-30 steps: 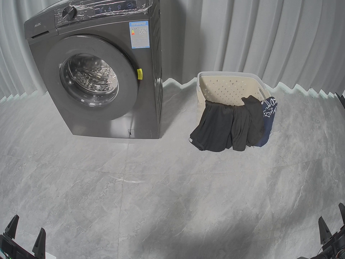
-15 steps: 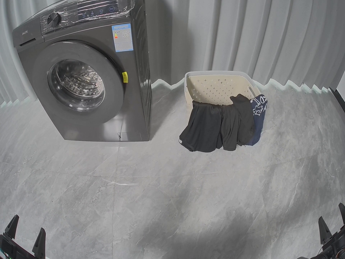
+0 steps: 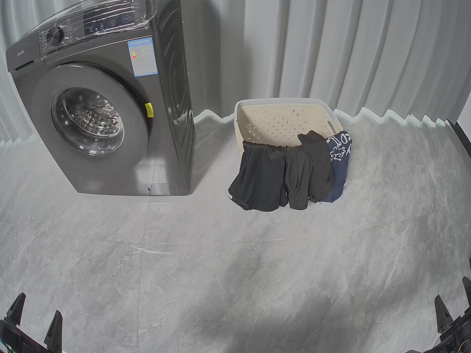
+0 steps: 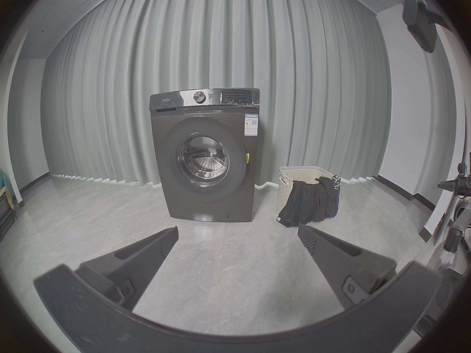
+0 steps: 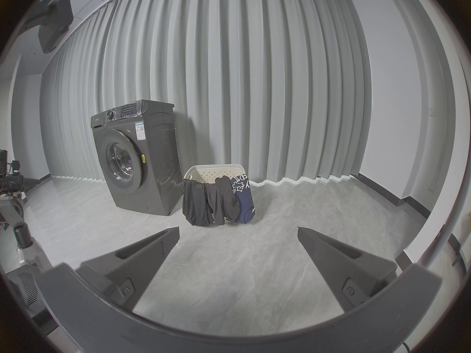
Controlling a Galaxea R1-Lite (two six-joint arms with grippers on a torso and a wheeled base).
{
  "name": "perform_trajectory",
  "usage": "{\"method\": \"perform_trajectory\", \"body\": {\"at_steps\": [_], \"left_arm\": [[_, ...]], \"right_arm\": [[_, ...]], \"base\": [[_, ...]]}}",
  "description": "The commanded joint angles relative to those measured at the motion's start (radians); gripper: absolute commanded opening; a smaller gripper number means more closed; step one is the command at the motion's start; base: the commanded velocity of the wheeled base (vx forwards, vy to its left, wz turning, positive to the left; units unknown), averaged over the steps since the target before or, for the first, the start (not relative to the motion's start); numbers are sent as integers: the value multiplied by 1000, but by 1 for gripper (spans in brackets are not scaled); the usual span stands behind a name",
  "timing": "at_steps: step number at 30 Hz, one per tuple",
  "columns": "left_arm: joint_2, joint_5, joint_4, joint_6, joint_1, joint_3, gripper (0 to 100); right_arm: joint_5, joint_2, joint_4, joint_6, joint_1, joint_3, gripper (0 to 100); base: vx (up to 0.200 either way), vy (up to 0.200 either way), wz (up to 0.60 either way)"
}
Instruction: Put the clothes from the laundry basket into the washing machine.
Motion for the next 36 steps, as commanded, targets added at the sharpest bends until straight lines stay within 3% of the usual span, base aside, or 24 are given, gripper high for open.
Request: {"method": "perform_trajectory", "body": {"at_steps": [1,19,25,36], "left_arm": [[-17,0,0,-1,-1,18,100],[-17,2,1,-5,-1,18,100],[-17,2,1,-7,-1,18,100],[-15,2,0,-7,-1,16,100]], "right_arm": [[0,-16,0,0,0,18,100],[1,-16,0,0,0,18,100],[1,-16,0,0,0,18,100],[0,-16,0,0,0,18,100]], "base": [[0,0,0],[189,0,0],[0,0,0],[0,-200,0]]}}
